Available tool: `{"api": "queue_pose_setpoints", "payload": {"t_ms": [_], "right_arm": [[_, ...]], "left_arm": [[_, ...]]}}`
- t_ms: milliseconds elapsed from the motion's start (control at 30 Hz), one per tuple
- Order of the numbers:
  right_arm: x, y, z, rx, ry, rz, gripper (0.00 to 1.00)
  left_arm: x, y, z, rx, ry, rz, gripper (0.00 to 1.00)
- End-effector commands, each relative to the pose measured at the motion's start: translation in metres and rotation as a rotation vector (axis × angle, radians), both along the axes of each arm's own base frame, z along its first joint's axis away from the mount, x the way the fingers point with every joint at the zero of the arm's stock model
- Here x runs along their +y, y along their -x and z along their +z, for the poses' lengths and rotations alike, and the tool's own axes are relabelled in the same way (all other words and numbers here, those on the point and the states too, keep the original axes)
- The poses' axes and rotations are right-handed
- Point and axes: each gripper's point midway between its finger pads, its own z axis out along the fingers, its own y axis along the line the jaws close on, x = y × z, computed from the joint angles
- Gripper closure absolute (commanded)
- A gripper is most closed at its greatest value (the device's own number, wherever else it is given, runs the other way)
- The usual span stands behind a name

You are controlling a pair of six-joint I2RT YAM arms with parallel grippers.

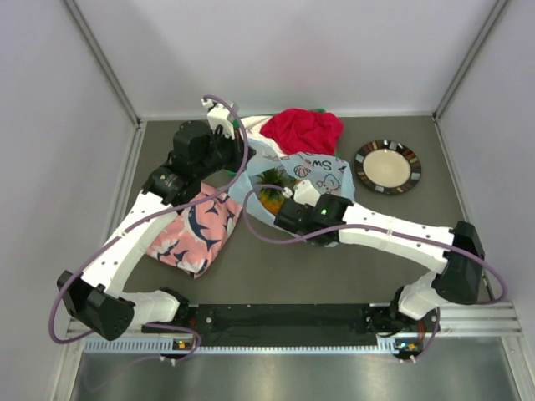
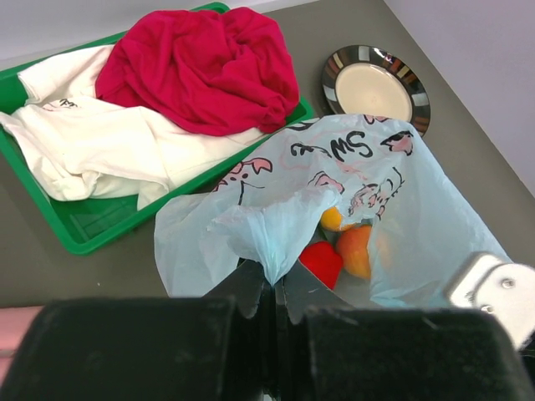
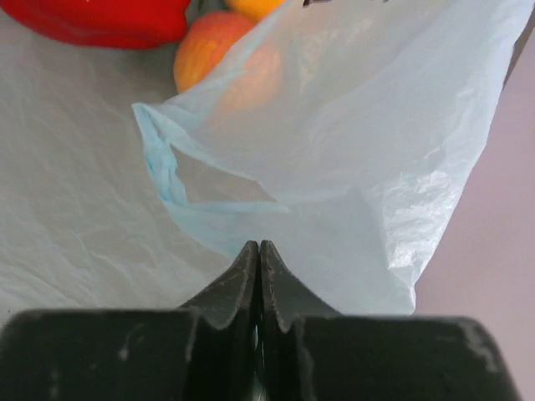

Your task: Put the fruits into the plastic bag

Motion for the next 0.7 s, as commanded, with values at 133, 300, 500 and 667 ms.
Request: {"api": "queue_pose_setpoints", "payload": {"t_ms": [133,300,500,667], "right_arm": [[0.008,-0.041,0.074,-0.206,-0.474,-0.061,1.00],[0.005,-0.056,0.169,-0.397,-0.847,0.005,1.00],[-0.023,-0.059,0.270,-0.636,-0.992,0.077,1.00],[-0.029,-0.065,0.284,-0.682,-0.977,0.087,1.00]], "left_arm": [[0.006,-0.008,0.014,-0.067,-0.006,0.035,1.00],[0.006,-0.008,0.024,-0.039,0.012,0.056,1.00],[0.003,-0.004,0.093,-0.064,0.077,0.054,1.00],[-0.007,0.002,0.140,-0.087,0.110,0.007,1.00]]}}
